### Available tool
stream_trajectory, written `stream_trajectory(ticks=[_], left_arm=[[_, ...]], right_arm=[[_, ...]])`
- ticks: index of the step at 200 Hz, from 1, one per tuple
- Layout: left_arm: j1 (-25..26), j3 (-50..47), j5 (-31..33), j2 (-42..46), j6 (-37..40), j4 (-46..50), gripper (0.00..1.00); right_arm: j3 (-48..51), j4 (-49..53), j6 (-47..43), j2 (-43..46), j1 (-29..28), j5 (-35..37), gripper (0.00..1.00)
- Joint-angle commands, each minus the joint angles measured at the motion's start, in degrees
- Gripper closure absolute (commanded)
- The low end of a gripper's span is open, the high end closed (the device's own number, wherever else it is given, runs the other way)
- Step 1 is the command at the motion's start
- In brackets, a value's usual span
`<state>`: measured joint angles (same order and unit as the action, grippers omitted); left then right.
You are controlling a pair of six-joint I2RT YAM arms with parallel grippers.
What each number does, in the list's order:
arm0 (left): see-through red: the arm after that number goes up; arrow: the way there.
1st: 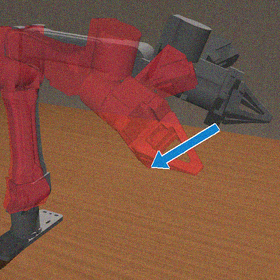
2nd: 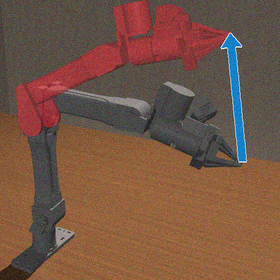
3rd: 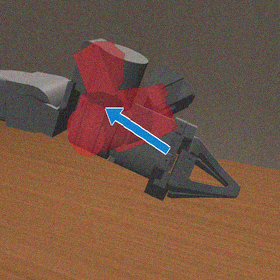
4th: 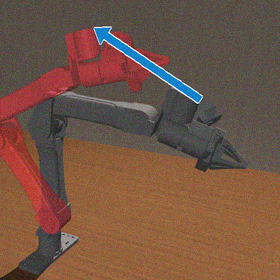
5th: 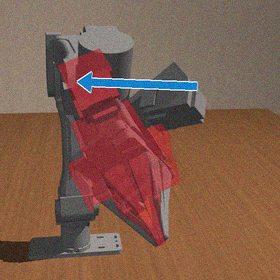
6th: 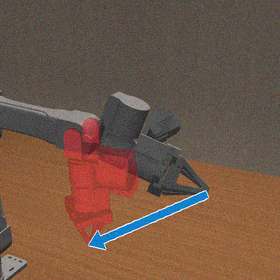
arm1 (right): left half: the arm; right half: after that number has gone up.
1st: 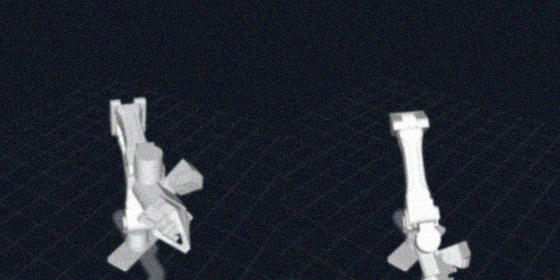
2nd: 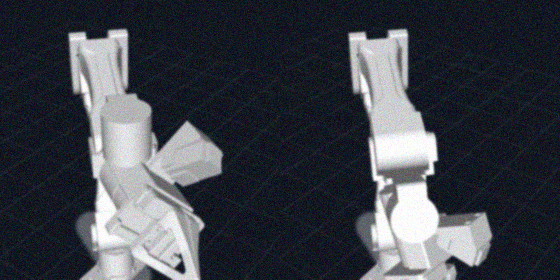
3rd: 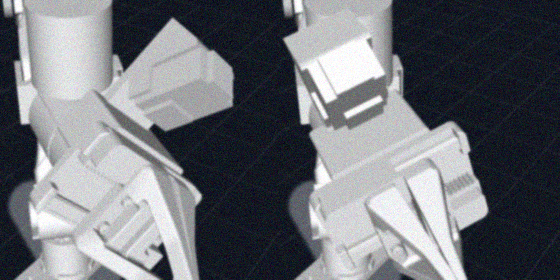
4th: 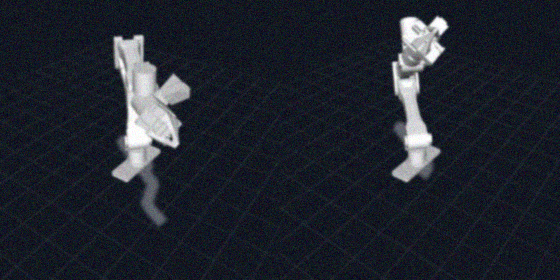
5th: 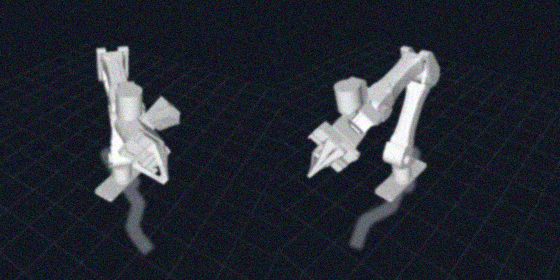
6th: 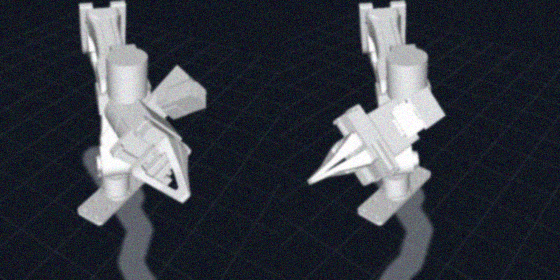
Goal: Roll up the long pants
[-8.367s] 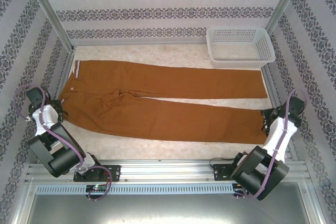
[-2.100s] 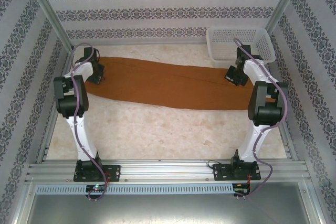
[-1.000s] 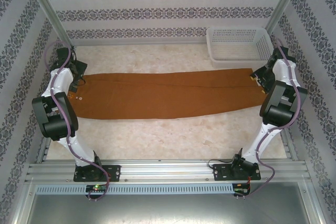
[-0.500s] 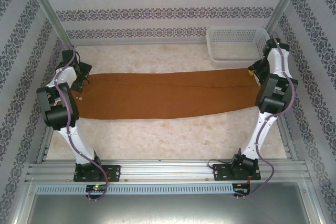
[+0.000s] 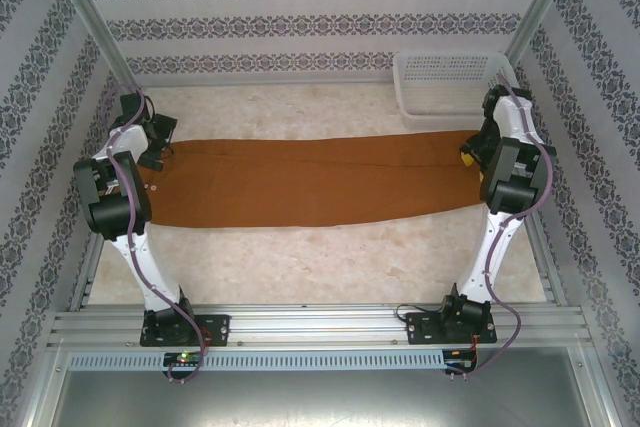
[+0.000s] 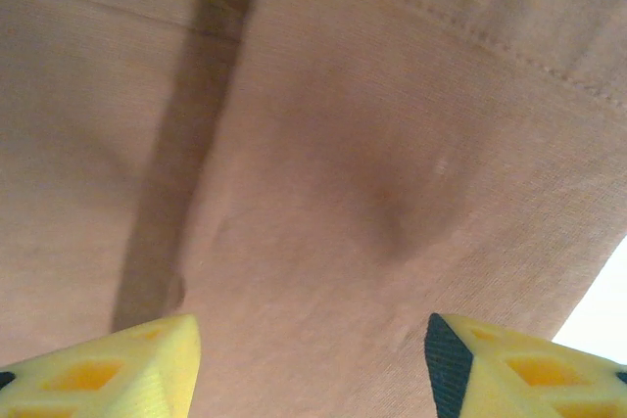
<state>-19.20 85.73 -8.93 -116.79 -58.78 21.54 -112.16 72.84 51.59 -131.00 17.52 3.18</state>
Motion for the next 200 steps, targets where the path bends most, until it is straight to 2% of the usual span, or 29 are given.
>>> stream_trajectory(ticks=[1,50,137,200], left_arm=[[0.22,0.95,-0.59,-0.95,-0.56,-1.33,0.0],[0.22,1.21,-0.6,-0.57,0.37,-0.78,0.0],[0.18,2.03,-0.23,0.6,0.16,0.12,0.0],[0.2,2.14,-0.13,0.68,0.57,0.56,0.0]], right_arm=[[2.72,0.12,2.14,1.92,0.3,2.31,0.37],[0.11,0.16,1.23,-1.41,-0.03,4.22,0.37],[-4.15,-0.07,1.13,-1.75,0.33,3.86,0.37],[-3.12,-2.74,1.65,-4.6,0.15,3.14,0.36]])
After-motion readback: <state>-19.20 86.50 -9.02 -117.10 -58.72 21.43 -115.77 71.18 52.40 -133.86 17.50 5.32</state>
